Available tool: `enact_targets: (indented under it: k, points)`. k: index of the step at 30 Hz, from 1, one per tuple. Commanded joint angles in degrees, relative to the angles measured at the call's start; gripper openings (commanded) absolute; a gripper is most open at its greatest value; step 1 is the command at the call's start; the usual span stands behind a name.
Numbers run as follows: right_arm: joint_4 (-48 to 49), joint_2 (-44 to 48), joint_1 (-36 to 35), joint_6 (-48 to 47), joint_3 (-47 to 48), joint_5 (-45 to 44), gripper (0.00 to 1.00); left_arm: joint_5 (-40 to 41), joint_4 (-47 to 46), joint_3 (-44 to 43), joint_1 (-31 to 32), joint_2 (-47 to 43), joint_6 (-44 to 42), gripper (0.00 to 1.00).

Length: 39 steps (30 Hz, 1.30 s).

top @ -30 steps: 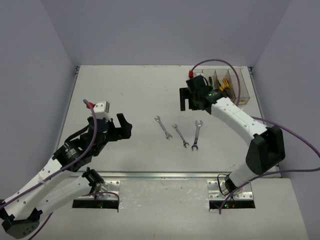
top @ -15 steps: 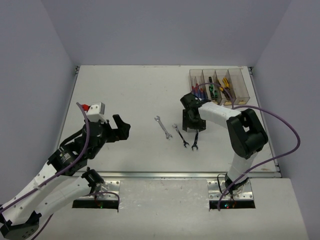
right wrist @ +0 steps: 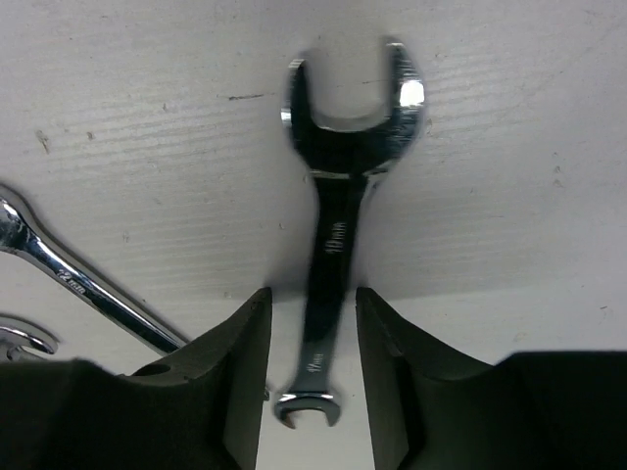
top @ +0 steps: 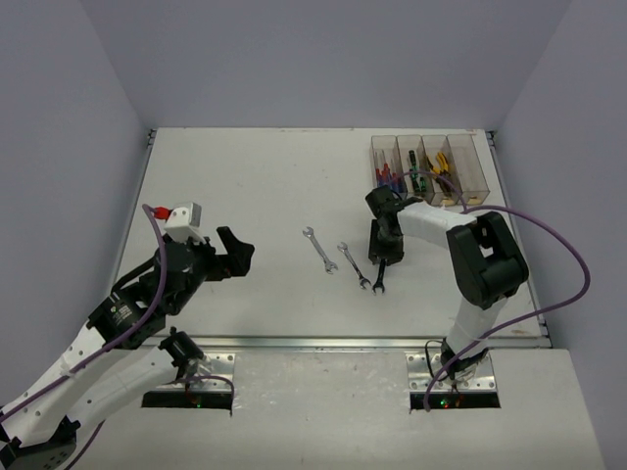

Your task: Sort the tools into containers

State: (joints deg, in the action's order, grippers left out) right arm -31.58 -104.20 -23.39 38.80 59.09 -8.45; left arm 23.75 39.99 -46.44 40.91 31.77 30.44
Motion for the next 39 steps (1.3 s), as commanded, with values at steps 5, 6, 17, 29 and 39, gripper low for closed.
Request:
enact_targets:
  k: [5,6,17,29,39]
  points:
    - [1.1,-1.7,2.2,1.9,-4.5,-0.7,0.38,-0.6,-2.7,0.0,0.2,-0.4,-0.6,1.00]
    - [1.1,-1.7,2.2,1.9,-4.6,-0.9,0.37,-0.6,-2.7,0.0,0.2,-0.5,-0.6,1.00]
    - [-3.3,-5.9,1.5,0.4,-0.3,-3.0,0.21,-0.7,-2.9,0.1,0.2,-1.3,-0.6,1.00]
    - [-4.2,-2.4,2.0,-2.6,2.0,-3.0,0.00,-0.7,-2.9,0.2,0.2,-1.3,-0.7,1.00]
    - [-6.3,6.0,5.5,-6.7,4.2,-1.8,0.00,-0.3,-2.9,0.2,0.2,-1.6,-0.8,1.00]
